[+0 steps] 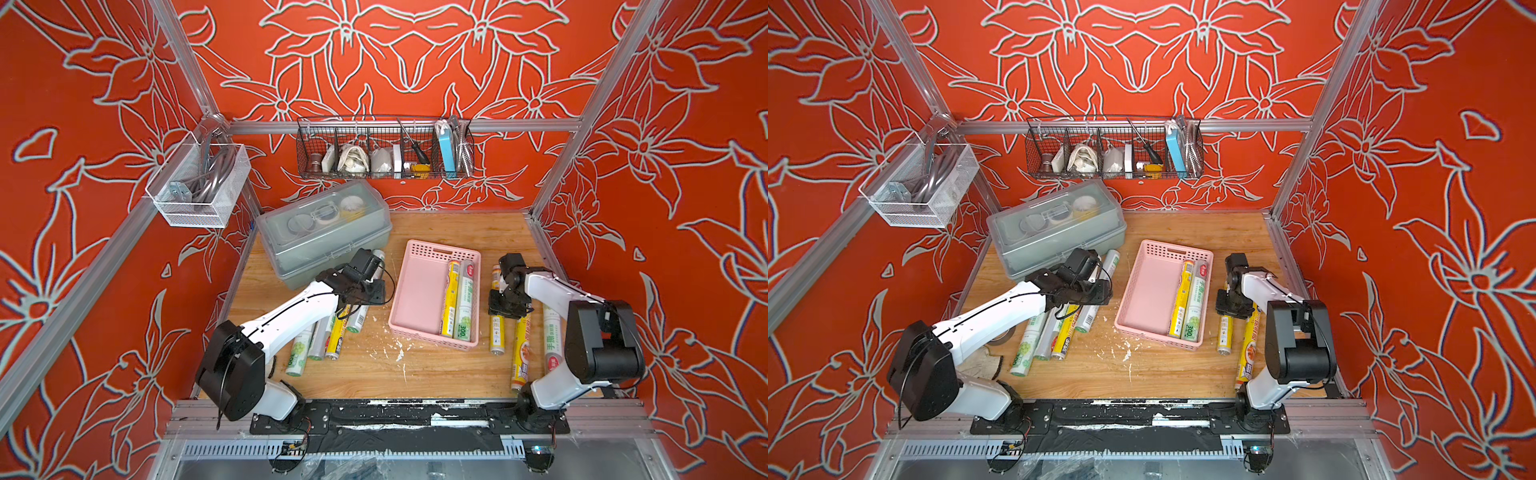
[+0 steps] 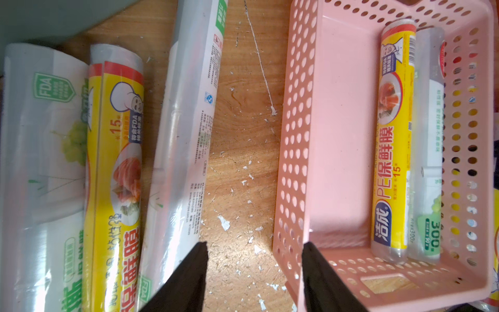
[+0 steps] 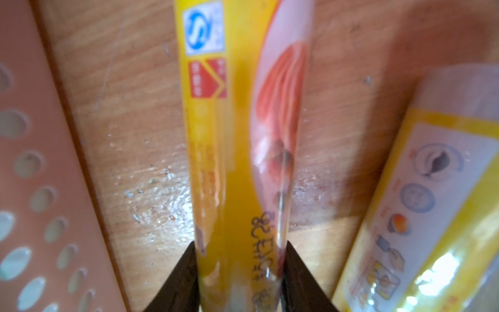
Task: Put the plastic wrap into the basket
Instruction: Pick up the plastic wrap from the center of the board, then place the plastic wrap in the basket.
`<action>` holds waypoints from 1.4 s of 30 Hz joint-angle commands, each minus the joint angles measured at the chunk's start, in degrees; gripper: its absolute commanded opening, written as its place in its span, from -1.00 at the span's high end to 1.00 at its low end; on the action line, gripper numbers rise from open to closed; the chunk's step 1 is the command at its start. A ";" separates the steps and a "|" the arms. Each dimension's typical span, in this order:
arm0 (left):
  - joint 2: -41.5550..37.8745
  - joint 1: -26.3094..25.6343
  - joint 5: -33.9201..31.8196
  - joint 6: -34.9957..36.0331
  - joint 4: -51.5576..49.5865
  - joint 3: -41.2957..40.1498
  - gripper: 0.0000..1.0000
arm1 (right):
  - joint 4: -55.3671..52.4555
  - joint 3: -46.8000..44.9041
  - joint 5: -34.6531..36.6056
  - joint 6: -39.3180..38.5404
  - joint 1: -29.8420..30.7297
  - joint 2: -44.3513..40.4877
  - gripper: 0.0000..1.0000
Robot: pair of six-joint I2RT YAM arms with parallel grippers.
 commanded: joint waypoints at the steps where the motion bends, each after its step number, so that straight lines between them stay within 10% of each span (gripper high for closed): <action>1: -0.93 0.32 0.15 -0.01 0.27 -0.10 -0.14 | -2.58 2.30 -0.07 -0.40 -0.17 -0.56 0.18; 22: -4.77 0.32 -6.49 -0.72 -2.50 0.27 -0.15 | -15.10 25.82 -4.10 8.56 10.71 -7.38 0.22; 28: -6.31 0.32 -7.04 -0.49 -3.33 -0.08 -0.15 | 2.77 19.68 -19.05 20.72 14.72 -7.41 0.24; 42: -8.30 0.32 -7.42 -0.59 -3.39 -1.57 -0.15 | 9.37 13.43 -15.59 26.15 23.43 -0.72 0.21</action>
